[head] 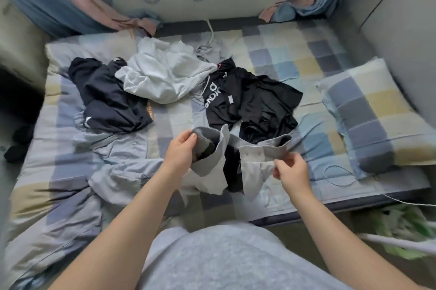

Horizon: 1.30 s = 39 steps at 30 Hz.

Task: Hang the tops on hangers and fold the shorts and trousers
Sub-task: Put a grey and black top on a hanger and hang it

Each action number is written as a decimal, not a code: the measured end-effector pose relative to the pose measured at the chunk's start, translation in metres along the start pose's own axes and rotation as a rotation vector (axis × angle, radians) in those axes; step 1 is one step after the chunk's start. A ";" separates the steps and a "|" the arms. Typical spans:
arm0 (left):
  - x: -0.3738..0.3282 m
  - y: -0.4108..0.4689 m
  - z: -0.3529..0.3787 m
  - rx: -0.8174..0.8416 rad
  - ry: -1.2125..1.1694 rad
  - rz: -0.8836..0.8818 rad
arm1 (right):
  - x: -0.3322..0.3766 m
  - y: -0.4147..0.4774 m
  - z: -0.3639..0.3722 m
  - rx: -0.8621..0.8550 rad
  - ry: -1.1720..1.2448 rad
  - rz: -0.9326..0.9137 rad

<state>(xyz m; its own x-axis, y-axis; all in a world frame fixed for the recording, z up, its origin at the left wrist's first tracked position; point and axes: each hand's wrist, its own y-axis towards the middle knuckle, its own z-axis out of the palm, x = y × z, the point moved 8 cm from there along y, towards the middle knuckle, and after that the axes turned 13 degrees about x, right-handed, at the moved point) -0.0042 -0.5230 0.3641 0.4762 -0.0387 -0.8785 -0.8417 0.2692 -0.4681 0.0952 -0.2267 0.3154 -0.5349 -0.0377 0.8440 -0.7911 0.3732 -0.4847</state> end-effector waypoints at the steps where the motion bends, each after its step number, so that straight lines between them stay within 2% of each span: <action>1: -0.009 0.001 0.005 0.010 -0.024 0.024 | -0.001 0.000 -0.001 0.018 0.001 0.014; 4: -0.042 0.000 0.018 0.047 -0.025 0.104 | 0.016 0.002 0.013 0.124 0.004 -0.020; 8: -0.095 -0.014 0.031 0.180 0.098 0.254 | 0.081 -0.005 0.051 0.323 -0.095 -0.223; 13: -0.139 -0.037 0.022 0.220 0.307 0.380 | 0.161 -0.029 0.100 0.608 -0.321 -0.464; 16: -0.162 -0.054 0.019 0.219 0.387 0.489 | 0.179 -0.047 0.136 0.840 -0.337 -0.484; 17: -0.169 -0.059 0.019 0.219 0.424 0.529 | 0.180 -0.050 0.145 0.857 -0.336 -0.481; 19: -0.179 -0.068 0.016 0.213 0.484 0.595 | 0.181 -0.047 0.154 0.764 -0.381 -0.502; 23: -0.184 -0.076 -0.004 0.117 0.440 0.617 | 0.154 -0.023 0.154 0.610 -0.561 -0.459; 28: -0.186 -0.083 -0.038 -0.040 0.367 0.642 | 0.080 0.021 0.109 0.391 -0.857 -0.208; 31: -0.180 -0.080 -0.060 -0.158 0.301 0.606 | 0.047 0.035 0.076 0.367 -0.820 -0.097; 33: -0.172 -0.074 -0.066 -0.204 0.278 0.553 | 0.044 0.038 0.066 0.380 -0.741 -0.094; 36: -0.153 -0.064 -0.058 -0.210 0.251 0.447 | 0.062 0.037 0.059 0.377 -0.624 -0.169; 39: -0.136 -0.054 -0.040 -0.136 0.211 0.334 | 0.088 0.026 0.055 0.368 -0.511 -0.262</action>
<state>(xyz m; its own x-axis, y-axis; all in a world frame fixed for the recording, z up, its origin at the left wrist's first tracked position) -0.0335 -0.5704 0.5052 0.1203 -0.1705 -0.9780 -0.9738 0.1711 -0.1496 0.0109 -0.2715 0.3648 -0.3132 -0.5505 0.7738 -0.9148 -0.0440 -0.4016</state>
